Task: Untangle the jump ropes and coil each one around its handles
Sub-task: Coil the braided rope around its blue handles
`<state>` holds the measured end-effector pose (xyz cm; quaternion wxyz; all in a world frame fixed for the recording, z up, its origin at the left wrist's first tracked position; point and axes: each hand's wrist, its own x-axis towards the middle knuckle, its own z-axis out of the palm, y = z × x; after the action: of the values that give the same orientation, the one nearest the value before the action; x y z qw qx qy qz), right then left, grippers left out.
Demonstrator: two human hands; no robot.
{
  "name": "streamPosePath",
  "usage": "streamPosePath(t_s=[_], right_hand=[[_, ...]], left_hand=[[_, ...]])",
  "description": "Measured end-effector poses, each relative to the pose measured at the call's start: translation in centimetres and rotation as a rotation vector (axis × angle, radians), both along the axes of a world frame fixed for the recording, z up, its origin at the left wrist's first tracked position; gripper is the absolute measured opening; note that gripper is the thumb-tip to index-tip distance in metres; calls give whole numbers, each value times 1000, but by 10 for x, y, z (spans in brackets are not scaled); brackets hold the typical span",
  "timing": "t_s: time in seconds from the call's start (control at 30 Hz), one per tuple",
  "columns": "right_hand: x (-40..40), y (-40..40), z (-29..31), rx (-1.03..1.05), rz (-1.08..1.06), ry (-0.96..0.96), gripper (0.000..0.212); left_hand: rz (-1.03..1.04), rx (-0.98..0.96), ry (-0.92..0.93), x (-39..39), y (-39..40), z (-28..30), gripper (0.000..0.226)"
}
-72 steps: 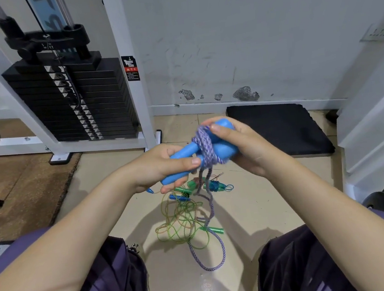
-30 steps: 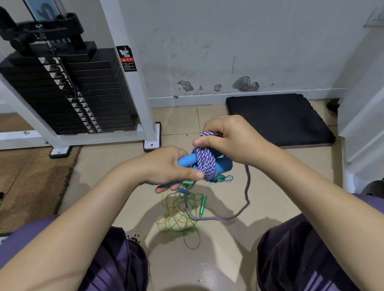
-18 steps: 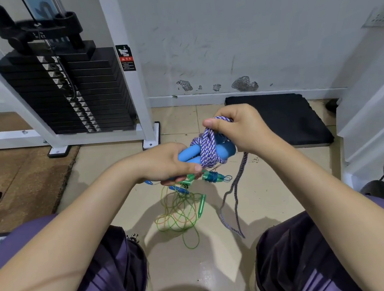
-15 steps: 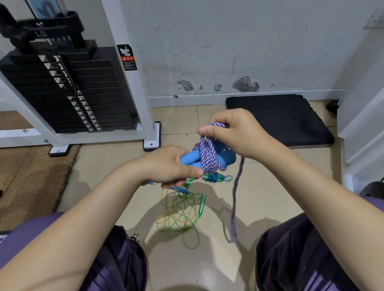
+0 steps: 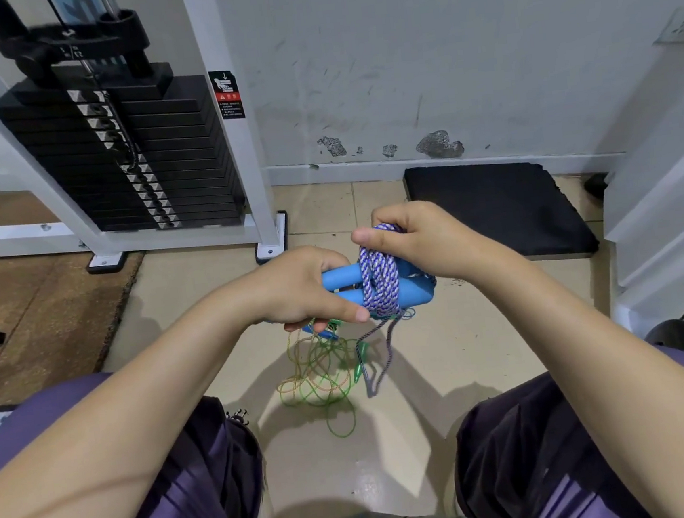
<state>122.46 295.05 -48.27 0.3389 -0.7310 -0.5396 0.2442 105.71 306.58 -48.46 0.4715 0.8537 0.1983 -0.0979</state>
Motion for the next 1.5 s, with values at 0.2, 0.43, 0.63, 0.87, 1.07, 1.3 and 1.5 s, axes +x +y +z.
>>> streamPosePath(t_s=[0.2,0.43,0.63,0.87,1.07,1.3,1.5], right_hand=[[5,-4,2,-135,5,217,37],[-3,0,-2,53,23,259,33],[4,-7,2,-24,-41,506,35],[-7,0,-12,38,105,971,69],[-18,7,-25,5,-56,490,18],[-22,12,-23,30,-121,547,32],[-30,7,-8,37,-74,469,40]], left_hand=[[-66,30,-11,1,-1,-2,29],[-74,44,-85,-1,1,-3,31],[18,-134,-142,-5,9,-6,39],[374,-459,-391,2,12,-3,37],[584,-839,-417,2,22,4,35],[602,-764,-441,-3,32,3,35],[671,-191,-343,1,33,-3,34]])
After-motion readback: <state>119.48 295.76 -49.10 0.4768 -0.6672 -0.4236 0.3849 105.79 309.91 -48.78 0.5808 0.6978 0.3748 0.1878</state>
